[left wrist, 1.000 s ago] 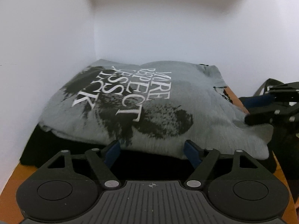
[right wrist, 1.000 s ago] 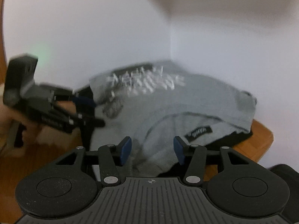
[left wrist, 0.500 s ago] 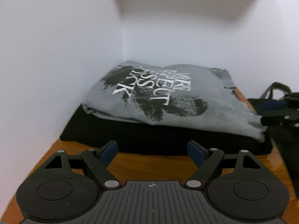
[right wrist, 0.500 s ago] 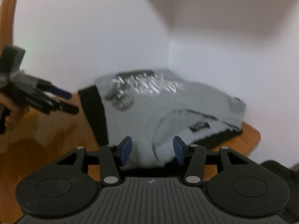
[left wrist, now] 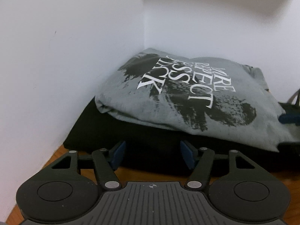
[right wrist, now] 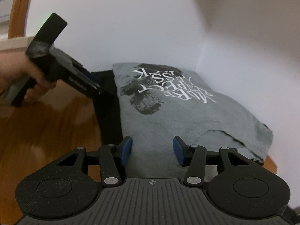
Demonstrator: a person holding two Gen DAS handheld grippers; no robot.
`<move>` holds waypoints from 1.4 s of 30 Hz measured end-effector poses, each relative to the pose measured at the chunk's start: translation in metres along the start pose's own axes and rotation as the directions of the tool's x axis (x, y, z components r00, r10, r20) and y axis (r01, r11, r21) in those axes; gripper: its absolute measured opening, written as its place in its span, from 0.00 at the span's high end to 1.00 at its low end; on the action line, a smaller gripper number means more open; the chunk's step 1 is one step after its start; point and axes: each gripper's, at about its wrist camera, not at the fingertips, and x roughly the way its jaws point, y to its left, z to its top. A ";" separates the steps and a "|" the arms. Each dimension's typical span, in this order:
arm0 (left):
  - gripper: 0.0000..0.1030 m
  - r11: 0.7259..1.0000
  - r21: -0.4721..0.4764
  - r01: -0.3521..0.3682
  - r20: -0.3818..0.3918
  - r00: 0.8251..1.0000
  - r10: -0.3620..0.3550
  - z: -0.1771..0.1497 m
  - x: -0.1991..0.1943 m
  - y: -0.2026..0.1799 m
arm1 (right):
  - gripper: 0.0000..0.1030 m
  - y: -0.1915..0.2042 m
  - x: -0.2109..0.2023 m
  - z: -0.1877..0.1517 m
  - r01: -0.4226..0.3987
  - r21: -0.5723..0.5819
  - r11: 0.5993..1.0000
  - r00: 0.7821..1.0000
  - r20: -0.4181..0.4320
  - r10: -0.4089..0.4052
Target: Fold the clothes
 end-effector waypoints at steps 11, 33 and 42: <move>0.31 1.000 0.009 0.015 -0.005 1.000 -0.015 -0.001 -0.001 0.015 | 0.53 -0.012 -0.009 -0.012 -0.009 -0.002 1.000 1.000 -0.030 0.009; 0.00 0.995 -0.101 0.017 0.131 0.991 -0.003 -0.009 -0.098 0.025 | 0.02 0.021 -0.071 -0.008 0.051 0.209 0.976 0.987 0.141 -0.082; 0.00 0.993 -0.093 0.066 0.132 0.990 -0.054 -0.056 -0.163 0.010 | 0.00 0.061 -0.077 0.001 0.008 0.332 0.943 0.995 0.092 -0.041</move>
